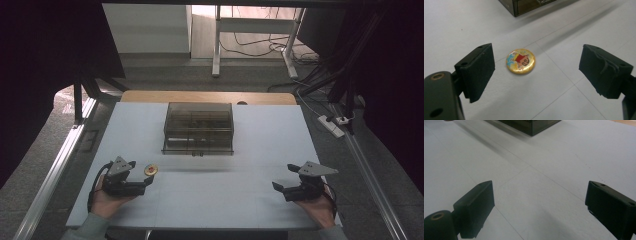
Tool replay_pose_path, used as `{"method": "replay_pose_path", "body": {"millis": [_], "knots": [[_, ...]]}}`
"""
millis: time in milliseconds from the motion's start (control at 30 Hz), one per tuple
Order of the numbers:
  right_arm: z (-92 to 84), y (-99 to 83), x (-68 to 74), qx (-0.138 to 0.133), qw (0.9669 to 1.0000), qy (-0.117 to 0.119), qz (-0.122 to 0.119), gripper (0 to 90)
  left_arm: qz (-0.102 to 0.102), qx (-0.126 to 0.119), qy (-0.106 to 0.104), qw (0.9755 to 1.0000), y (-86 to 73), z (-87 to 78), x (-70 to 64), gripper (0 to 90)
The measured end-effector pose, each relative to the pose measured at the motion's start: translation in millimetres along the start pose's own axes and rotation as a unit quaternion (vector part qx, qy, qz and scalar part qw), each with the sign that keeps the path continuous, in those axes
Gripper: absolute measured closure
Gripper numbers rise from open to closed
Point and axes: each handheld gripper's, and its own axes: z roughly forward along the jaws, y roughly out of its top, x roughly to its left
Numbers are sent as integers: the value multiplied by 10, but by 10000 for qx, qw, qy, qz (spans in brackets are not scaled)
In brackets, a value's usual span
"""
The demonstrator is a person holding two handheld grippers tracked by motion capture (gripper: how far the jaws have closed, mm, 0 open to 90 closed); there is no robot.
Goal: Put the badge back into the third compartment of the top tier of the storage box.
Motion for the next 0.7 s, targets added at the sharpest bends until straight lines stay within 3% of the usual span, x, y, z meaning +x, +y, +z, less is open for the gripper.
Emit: {"method": "replay_pose_path", "body": {"millis": [333, 700], "knots": [[34, -17, 18, 135, 9998, 64, -128, 100, 70, 15, 17, 10000, -3, 5, -14, 140], [33, -18, 9, 106, 9999, 73, -30, 100, 141, 26, 33, 9999, -5, 11, -18, 139]]}}
